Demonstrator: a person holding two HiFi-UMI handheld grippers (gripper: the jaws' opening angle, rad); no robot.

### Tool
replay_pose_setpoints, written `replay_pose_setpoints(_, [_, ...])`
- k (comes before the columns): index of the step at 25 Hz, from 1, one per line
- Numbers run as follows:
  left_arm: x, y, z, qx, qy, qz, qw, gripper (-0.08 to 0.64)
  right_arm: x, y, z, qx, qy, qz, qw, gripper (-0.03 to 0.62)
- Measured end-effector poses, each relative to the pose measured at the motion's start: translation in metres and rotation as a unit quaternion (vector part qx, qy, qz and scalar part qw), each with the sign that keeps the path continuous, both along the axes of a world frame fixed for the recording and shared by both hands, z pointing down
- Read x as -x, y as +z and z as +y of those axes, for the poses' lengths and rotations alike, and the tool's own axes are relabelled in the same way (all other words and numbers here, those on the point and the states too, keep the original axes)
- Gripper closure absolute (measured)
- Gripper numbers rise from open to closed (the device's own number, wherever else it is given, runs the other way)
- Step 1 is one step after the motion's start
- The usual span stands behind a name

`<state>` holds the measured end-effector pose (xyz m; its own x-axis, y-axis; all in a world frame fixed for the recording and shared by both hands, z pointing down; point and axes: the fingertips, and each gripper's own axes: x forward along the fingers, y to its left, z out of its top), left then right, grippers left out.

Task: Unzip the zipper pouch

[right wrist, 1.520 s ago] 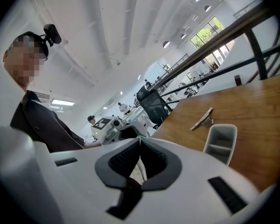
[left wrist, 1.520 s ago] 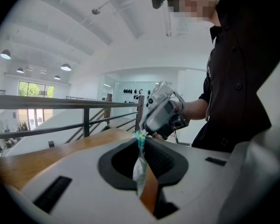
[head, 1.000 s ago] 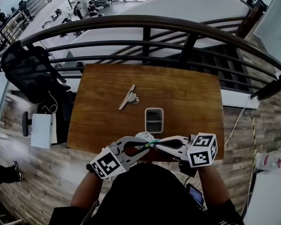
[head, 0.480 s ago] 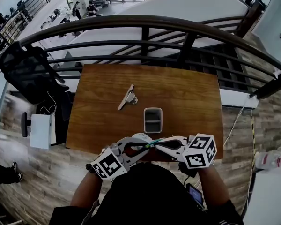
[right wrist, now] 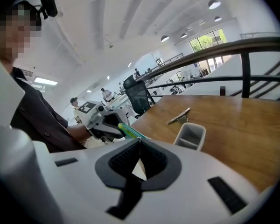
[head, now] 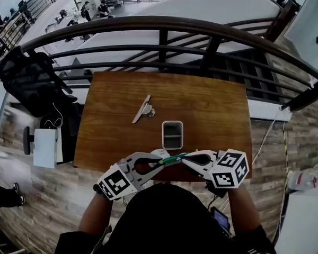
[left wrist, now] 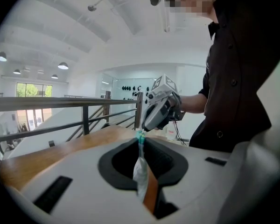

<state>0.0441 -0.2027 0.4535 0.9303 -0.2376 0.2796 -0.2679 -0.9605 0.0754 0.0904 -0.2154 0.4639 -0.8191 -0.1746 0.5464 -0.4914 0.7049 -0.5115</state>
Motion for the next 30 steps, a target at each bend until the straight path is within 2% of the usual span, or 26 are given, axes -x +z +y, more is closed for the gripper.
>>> replay_pose_setpoints(8, [0.011,-0.003,-0.005,-0.002,-0.014,0.004,0.9999,0.514,-0.012,0.002,-0.004,-0.002,0.024,0.003,1.000,0.594])
replay_pose_setpoints(15, [0.012,-0.001,-0.008,0.000,-0.022,0.004,0.9998,0.514,-0.015,0.002,-0.006,-0.007,0.027,0.007,1.000,0.593])
replay_pose_setpoints(21, [0.019,0.003,-0.010,0.007,-0.027,0.006,0.9996,0.515,-0.035,0.013,-0.015,-0.007,0.055,0.035,0.998,0.592])
replay_pose_setpoints(30, [0.026,0.002,-0.017,0.009,-0.040,0.010,0.9991,0.514,-0.046,0.013,-0.020,-0.015,0.069,0.042,0.997,0.592])
